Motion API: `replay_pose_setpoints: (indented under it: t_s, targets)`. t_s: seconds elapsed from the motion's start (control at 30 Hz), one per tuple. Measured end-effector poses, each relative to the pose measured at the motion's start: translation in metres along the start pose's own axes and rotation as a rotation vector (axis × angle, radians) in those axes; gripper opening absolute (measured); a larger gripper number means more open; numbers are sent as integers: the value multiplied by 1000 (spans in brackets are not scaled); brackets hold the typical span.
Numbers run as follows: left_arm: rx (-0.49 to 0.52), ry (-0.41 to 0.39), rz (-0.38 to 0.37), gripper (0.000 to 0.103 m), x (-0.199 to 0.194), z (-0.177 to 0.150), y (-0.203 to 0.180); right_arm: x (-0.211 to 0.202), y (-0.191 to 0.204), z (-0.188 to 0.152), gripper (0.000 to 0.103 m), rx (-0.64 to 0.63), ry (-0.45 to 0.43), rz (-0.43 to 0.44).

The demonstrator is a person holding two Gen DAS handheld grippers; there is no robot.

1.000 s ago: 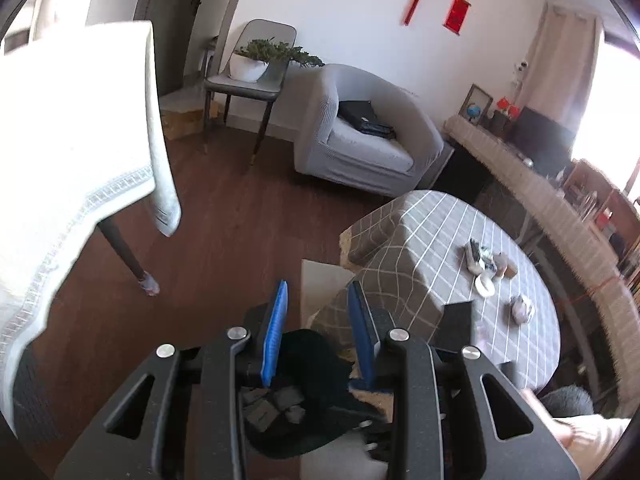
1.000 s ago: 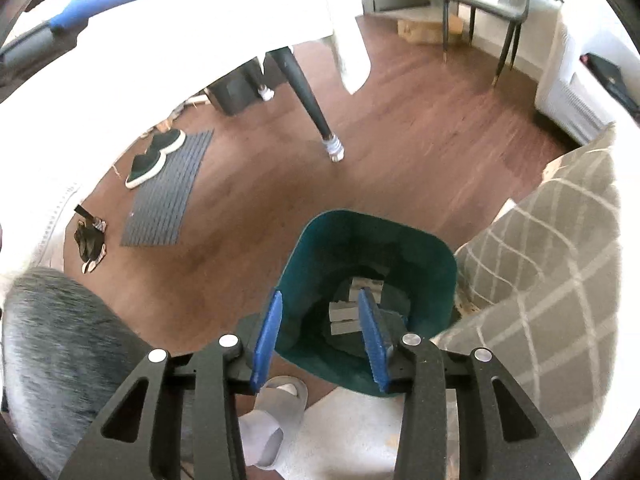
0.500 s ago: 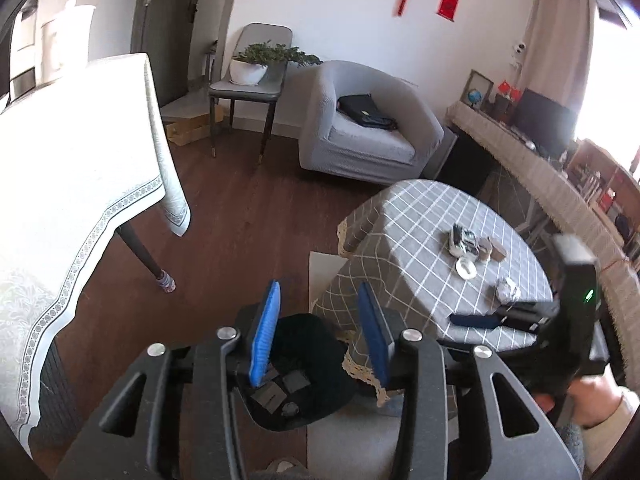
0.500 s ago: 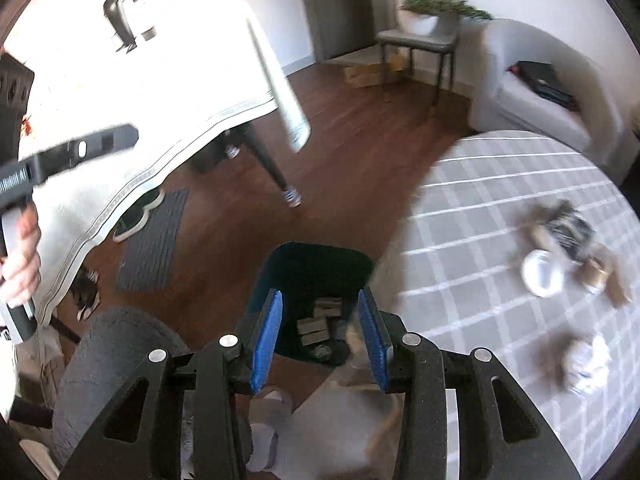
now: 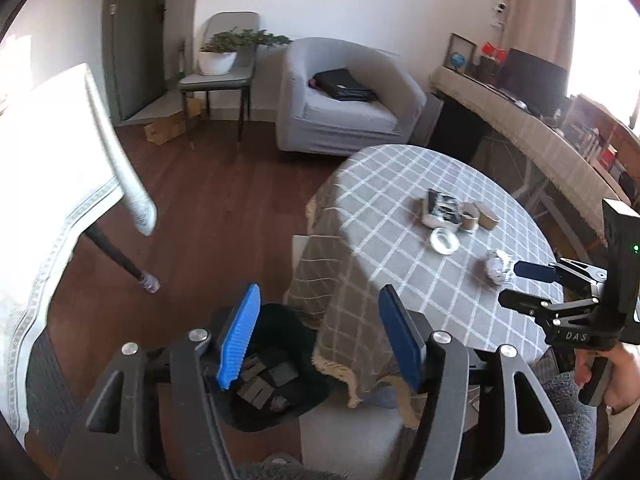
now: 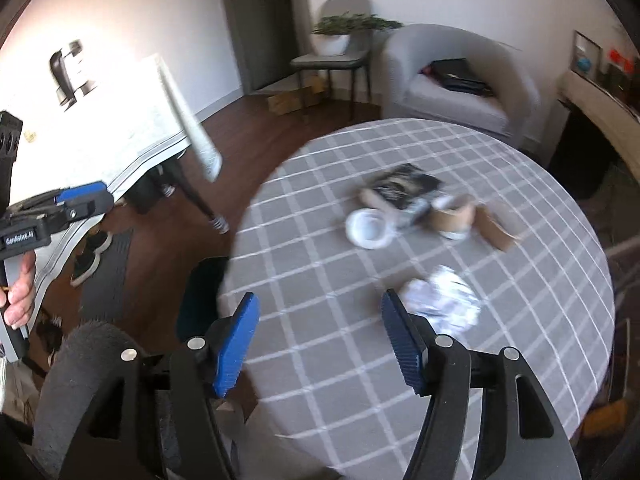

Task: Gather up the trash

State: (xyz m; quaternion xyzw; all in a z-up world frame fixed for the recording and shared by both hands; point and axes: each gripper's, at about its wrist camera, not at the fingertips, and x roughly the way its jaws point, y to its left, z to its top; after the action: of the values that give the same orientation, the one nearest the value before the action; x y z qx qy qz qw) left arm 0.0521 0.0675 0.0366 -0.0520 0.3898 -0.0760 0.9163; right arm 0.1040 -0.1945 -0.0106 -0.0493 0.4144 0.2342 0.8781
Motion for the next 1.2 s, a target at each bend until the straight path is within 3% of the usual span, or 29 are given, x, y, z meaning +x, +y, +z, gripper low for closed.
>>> replay_pose_setpoints:
  t_s: [0.3, 0.7, 0.8, 1.03, 1.2]
  targets:
    - [86, 30, -34, 76, 40, 16, -52, 14, -49, -9, 73, 95, -11, -15]
    - [174, 89, -65, 77, 102, 25, -96, 50, -69, -15, 71, 146, 10, -14]
    - [216, 98, -81, 77, 114, 24, -108, 51, -71, -14, 57, 149, -9, -11]
    - [261, 123, -119, 76, 142, 26, -138, 33, -86, -25, 56, 153, -96, 1]
    - [285, 146, -119, 67, 163, 27, -156, 8, -99, -27, 57, 199, -159, -1]
